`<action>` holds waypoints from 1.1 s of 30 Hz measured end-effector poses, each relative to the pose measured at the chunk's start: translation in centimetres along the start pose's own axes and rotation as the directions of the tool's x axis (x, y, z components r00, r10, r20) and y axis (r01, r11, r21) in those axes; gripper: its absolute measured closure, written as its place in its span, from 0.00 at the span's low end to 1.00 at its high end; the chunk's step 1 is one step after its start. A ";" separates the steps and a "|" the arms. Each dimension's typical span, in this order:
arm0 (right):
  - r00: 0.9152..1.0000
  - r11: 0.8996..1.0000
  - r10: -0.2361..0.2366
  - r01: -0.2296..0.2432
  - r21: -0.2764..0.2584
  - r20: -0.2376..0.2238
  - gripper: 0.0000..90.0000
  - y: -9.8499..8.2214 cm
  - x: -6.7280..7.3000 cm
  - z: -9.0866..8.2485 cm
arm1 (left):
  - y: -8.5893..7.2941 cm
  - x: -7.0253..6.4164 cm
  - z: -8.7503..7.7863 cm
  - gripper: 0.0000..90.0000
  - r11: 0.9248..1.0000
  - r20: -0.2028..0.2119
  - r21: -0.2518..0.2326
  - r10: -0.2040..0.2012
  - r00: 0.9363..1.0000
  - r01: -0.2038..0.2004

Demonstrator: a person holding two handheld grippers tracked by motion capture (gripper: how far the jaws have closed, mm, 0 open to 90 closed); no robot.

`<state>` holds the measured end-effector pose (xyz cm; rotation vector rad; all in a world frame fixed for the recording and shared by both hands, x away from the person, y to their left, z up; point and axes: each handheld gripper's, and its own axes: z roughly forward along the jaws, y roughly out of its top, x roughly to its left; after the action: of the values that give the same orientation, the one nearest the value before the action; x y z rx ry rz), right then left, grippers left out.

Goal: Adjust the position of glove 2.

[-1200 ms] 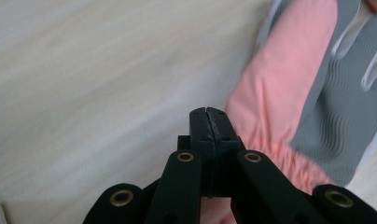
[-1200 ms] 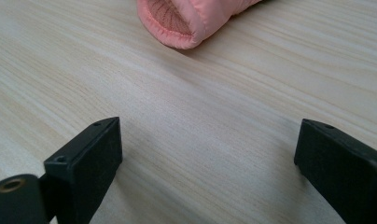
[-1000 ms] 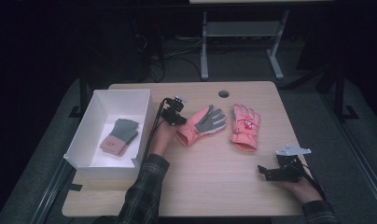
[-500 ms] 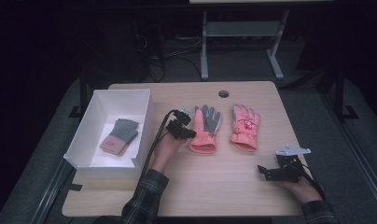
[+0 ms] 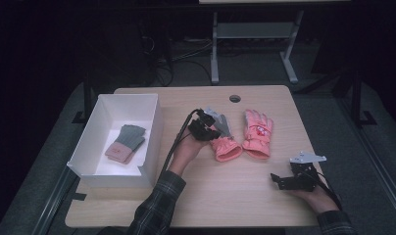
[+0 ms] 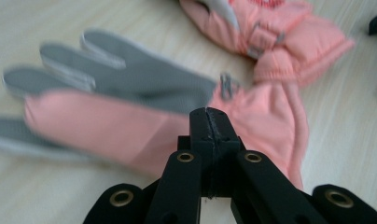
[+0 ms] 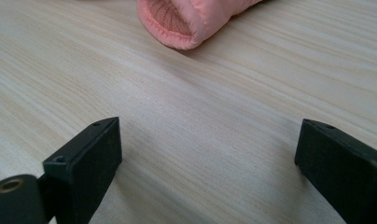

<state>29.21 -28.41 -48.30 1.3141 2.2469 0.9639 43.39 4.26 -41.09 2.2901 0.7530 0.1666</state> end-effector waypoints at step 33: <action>1.000 1.000 -0.002 0.002 -0.001 -0.001 0.07 0.0 0.0 0.0 | -3.1 -6.0 1.2 1.00 0.997 0.098 0.051 0.055 0.994 -0.061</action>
<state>29.23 -28.41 -48.30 1.3118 2.2482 0.9651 37.39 1.97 -43.48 2.3541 0.6488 0.0620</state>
